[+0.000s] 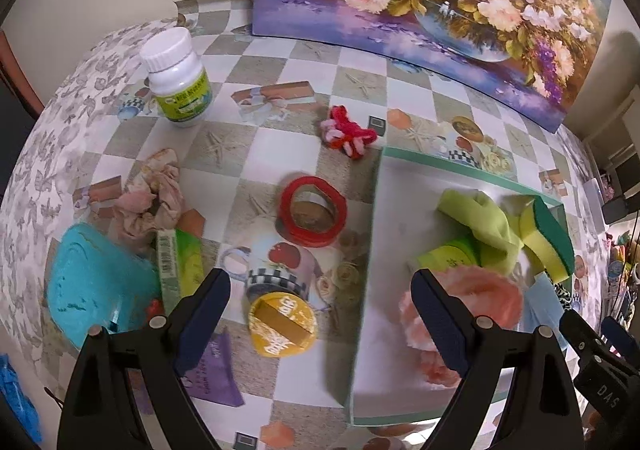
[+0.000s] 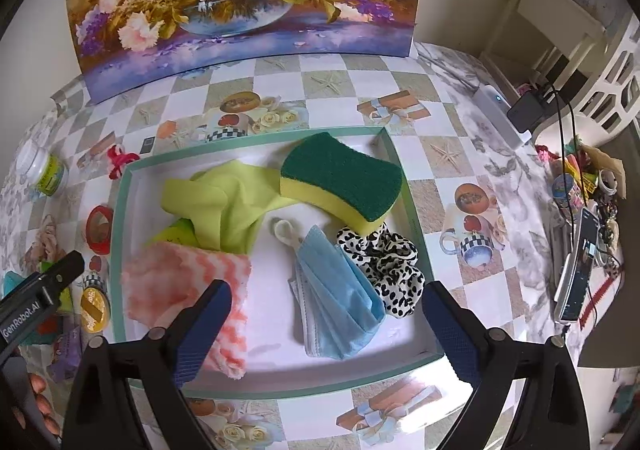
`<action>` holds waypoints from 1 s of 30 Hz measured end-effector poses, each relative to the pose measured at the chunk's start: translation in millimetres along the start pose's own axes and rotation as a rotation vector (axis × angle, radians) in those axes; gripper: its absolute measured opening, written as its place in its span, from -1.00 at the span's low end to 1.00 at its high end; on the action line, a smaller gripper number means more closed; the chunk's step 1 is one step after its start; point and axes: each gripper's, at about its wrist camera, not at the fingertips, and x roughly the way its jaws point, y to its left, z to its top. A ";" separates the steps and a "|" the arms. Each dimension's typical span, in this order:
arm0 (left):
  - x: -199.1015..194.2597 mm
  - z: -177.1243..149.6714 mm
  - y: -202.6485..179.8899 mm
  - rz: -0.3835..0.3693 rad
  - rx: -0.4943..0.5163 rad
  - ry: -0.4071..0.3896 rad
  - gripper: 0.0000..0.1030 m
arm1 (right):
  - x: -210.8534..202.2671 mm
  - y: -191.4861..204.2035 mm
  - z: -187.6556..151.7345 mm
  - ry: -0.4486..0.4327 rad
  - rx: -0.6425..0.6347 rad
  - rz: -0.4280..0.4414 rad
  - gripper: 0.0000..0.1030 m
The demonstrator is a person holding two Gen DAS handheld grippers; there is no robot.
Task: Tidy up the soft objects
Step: 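Lift both open grippers from the tray back toward the pile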
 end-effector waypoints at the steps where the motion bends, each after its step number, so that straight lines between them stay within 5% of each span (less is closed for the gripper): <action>1: -1.2 1.6 3.1 0.004 0.001 -0.003 0.79 | -1.0 0.8 0.0 -0.003 0.002 0.000 0.89; 9: -14.8 10.2 43.3 0.101 0.026 -0.060 0.79 | -8.1 29.5 -0.7 -0.019 -0.044 0.059 0.89; 18: -40.6 16.5 95.1 0.069 -0.072 -0.127 0.79 | -12.4 72.9 -4.1 -0.035 -0.125 0.100 0.89; 30: -47.2 11.4 149.8 0.114 -0.165 -0.140 0.79 | -10.8 135.9 -14.0 -0.033 -0.248 0.201 0.89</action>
